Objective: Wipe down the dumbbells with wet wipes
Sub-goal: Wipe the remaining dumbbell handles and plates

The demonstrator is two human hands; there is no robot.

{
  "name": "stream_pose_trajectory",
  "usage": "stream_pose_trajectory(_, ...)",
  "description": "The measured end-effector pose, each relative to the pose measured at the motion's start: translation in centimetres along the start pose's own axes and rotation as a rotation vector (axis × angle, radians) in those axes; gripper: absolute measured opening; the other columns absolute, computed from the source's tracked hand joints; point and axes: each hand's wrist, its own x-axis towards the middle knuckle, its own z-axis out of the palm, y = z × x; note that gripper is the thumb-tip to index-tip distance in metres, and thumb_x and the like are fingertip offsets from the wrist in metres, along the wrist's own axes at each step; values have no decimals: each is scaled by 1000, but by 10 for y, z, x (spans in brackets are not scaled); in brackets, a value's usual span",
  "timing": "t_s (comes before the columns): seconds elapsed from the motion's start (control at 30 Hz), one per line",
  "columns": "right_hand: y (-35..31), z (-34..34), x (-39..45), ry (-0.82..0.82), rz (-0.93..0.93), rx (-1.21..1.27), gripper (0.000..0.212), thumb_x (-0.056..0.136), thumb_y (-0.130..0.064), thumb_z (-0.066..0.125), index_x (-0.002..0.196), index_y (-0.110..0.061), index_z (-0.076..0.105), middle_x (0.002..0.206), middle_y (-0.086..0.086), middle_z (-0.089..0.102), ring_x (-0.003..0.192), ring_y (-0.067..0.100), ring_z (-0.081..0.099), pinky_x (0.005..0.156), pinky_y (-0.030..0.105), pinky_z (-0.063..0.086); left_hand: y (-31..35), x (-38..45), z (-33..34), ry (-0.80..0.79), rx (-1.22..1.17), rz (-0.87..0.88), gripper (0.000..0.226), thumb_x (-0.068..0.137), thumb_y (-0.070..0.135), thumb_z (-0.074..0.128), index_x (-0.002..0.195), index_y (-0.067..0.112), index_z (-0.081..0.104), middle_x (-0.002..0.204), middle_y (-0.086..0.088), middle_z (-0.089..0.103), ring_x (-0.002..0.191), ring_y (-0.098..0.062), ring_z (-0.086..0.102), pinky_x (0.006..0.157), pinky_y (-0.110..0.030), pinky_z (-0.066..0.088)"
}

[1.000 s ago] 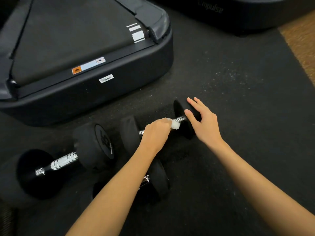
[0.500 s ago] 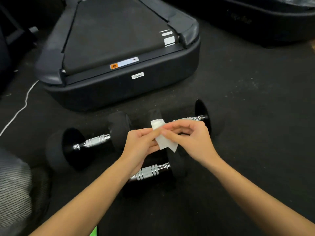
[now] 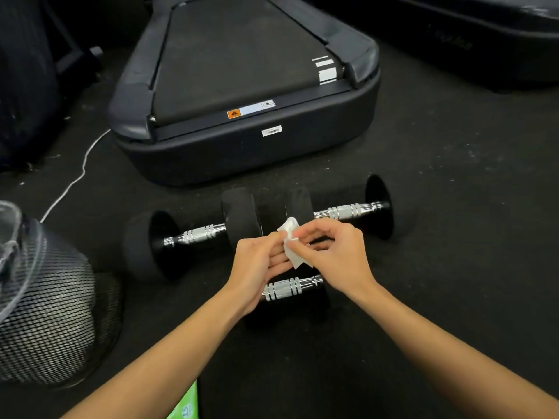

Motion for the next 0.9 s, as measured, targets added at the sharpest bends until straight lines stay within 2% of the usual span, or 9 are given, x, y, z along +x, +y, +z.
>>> stream_pose_trajectory(0.1, 0, -3, 0, -3, 79, 53, 6, 76, -16, 79, 81, -16, 76, 77, -4, 73, 76, 7, 69, 72, 28, 59, 0, -1, -6, 30, 33, 56, 24, 97, 12, 56, 108, -4, 71, 104, -19, 74, 100, -28, 72, 91, -44, 56)
stream_pose_trajectory(0.2, 0, -7, 2, -7, 199, 216, 3, 78, -10, 74, 78, -12, 72, 79, 1, 74, 80, 15, 71, 76, 31, 59, 1, -2, -12, 78, 34, 80, 22, 96, 10, 58, 104, -6, 71, 101, -20, 74, 97, -29, 72, 86, -45, 58)
stream_pose_trajectory(0.37, -3, -10, 4, -27, 404, 437, 18, 87, -11, 63, 71, -19, 63, 77, 2, 64, 85, 18, 66, 73, 34, 54, 4, -3, -21, 138, 4, 45, 18, 96, 9, 55, 96, 4, 73, 96, -16, 75, 88, -25, 74, 71, -36, 57)
stream_pose_trajectory(0.43, -3, -8, 4, -57, 449, 481, 14, 90, -13, 61, 76, -17, 61, 84, 3, 64, 91, 22, 66, 73, 35, 54, 4, -5, -20, 134, -19, 35, 21, 98, 11, 52, 98, 2, 72, 98, -17, 74, 86, -22, 73, 68, -34, 57)
stream_pose_trajectory(0.53, -2, -3, 1, -79, 498, 571, 3, 92, -15, 60, 92, -12, 62, 97, 8, 68, 98, 29, 68, 76, 39, 57, 3, -5, -18, 151, -45, 24, 24, 102, 15, 48, 105, 3, 69, 110, -18, 69, 96, -23, 68, 68, -33, 58)
stream_pose_trajectory(0.63, -2, -1, -1, -32, 502, 581, 20, 92, -12, 62, 111, -14, 60, 100, 12, 70, 97, 31, 69, 78, 45, 59, 2, -5, -19, 169, -58, 47, 19, 100, 15, 53, 112, 6, 64, 117, -15, 68, 102, -24, 68, 69, -34, 59)
stream_pose_trajectory(0.7, -2, -3, -1, -24, 464, 567, 29, 91, -10, 62, 116, -24, 58, 98, 15, 70, 93, 30, 71, 76, 46, 60, 2, -5, -23, 139, -43, 84, 30, 93, 11, 63, 122, 15, 54, 109, -15, 70, 96, -24, 71, 69, -35, 59)
stream_pose_trajectory(0.8, -2, -5, -2, -106, 385, 551, 34, 90, -8, 64, 117, -30, 63, 96, 15, 72, 91, 26, 72, 78, 44, 59, 1, -4, -30, 78, 49, 149, 59, 80, -4, 74, 123, 26, 48, 97, -20, 73, 91, -31, 73, 74, -42, 60)
stream_pose_trajectory(0.9, 2, 0, -4, -57, 236, 310, 31, 82, -9, 74, 107, -25, 70, 105, 5, 70, 94, 19, 70, 87, 41, 57, -2, -5, -32, 114, 94, 226, 53, 75, -9, 76, 114, 22, 58, 98, -21, 72, 93, -39, 71, 79, -53, 58)
